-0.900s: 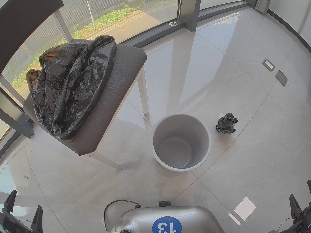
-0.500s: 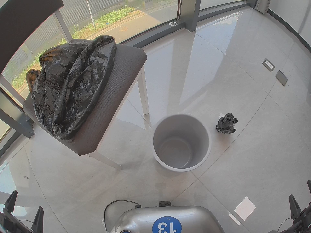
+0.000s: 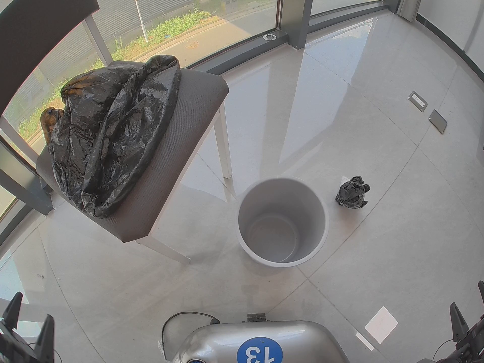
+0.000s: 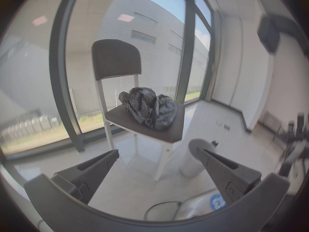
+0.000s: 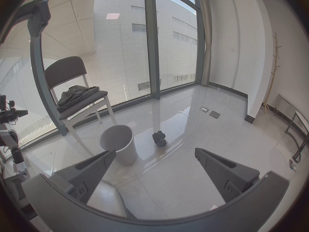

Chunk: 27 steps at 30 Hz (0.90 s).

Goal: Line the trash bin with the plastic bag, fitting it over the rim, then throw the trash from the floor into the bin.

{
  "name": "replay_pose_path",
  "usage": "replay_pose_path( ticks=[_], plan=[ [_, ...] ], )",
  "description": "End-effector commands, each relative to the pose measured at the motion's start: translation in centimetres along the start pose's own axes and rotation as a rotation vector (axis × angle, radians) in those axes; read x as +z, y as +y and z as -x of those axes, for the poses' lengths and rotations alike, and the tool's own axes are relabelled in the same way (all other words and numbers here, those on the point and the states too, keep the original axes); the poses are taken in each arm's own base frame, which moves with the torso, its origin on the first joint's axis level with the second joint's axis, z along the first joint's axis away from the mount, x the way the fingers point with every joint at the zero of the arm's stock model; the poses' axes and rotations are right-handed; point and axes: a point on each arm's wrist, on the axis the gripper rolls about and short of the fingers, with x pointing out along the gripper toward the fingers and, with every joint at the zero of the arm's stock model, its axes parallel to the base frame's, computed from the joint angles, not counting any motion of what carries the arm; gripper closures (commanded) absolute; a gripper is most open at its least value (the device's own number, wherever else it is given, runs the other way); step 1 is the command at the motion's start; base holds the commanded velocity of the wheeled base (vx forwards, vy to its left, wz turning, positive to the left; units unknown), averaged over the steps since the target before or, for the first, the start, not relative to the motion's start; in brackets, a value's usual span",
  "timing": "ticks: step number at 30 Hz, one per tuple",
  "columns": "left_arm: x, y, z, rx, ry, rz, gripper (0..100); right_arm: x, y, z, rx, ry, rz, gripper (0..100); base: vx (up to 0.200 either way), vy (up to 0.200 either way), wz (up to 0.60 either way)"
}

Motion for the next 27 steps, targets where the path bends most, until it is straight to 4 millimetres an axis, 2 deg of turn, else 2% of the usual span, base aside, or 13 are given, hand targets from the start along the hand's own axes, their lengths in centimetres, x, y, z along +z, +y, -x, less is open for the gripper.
replay_pose_path(
  ticks=[1, 2, 3, 4, 8, 9, 12, 15, 17, 21, 22, 24, 27],
  plan=[
    [11.9, -1.2, 0.3, -0.07, -0.138, 0.388, 0, -0.5, 0.0, 0.0, 0.001, 0.0, 0.0, 0, 0.0, 0.0, 0.0],
    [11.3, -1.1, 0.0, -0.072, -0.091, 0.253, 0, -0.5, 0.0, 0.0, 0.001, 0.001, 0.006, 0, 0.0, 0.0, 0.0],
    [11.3, -1.1, 0.0, -0.072, -0.091, 0.253, 0, -0.5, 0.0, 0.0, 0.001, 0.001, 0.006, 0, 0.0, 0.0, 0.0],
    [10.6, -0.9, -0.4, -0.108, -0.042, 0.099, 0, -0.5, 0.0, 0.0, 0.001, 0.001, 0.013, 0, 0.0, 0.0, 0.0],
    [10.6, -0.7, -1.8, -0.11, 0.061, 0.07, 0, -0.5, 0.0, 0.0, 0.003, 0.001, 0.013, 0, 0.0, 0.0, 0.0],
    [11.3, -0.7, -3.1, -0.097, 0.186, 0.088, 0, -0.5, 0.0, 0.0, 0.004, 0.0, 0.015, 0, 0.0, 0.0, 0.0],
    [13.9, -0.7, -5.7, -0.068, 0.355, 0.159, 0, -0.5, 0.1, 0.0, 0.041, -0.001, 0.03, 0, 0.0, 0.0, 0.0],
    [16.5, -0.7, -9.0, -0.016, 0.482, 0.298, 0, -0.5, 0.1, 0.0, 0.044, -0.001, 0.035, 0, 0.0, 0.0, 0.0],
    [17.4, -0.6, -10.9, -0.001, 0.522, 0.309, 0, -0.5, 0.1, 0.0, 0.043, 0.0, 0.024, 0, 0.0, 0.0, 0.0],
    [18.2, -0.7, -11.6, -0.014, 0.512, 0.255, 0, -0.5, 0.1, 0.0, 0.041, 0.0, 0.021, 0, 0.0, 0.0, 0.0],
    [18.2, -0.8, -11.1, -0.066, 0.509, 0.129, 0, -0.5, 0.1, 0.0, 0.041, 0.0, 0.021, 0, 0.0, 0.0, 0.0],
    [17.8, -0.9, -10.8, -0.109, 0.506, -0.003, 0, -0.5, 0.1, 0.0, 0.041, 0.0, 0.021, 0, 0.0, 0.0, 0.0],
    [17.5, -0.8, -11.1, -0.122, 0.511, -0.093, 0, -0.5, 0.1, 0.0, 0.041, 0.0, 0.02, 0, 0.0, 0.0, 0.0]
  ],
)
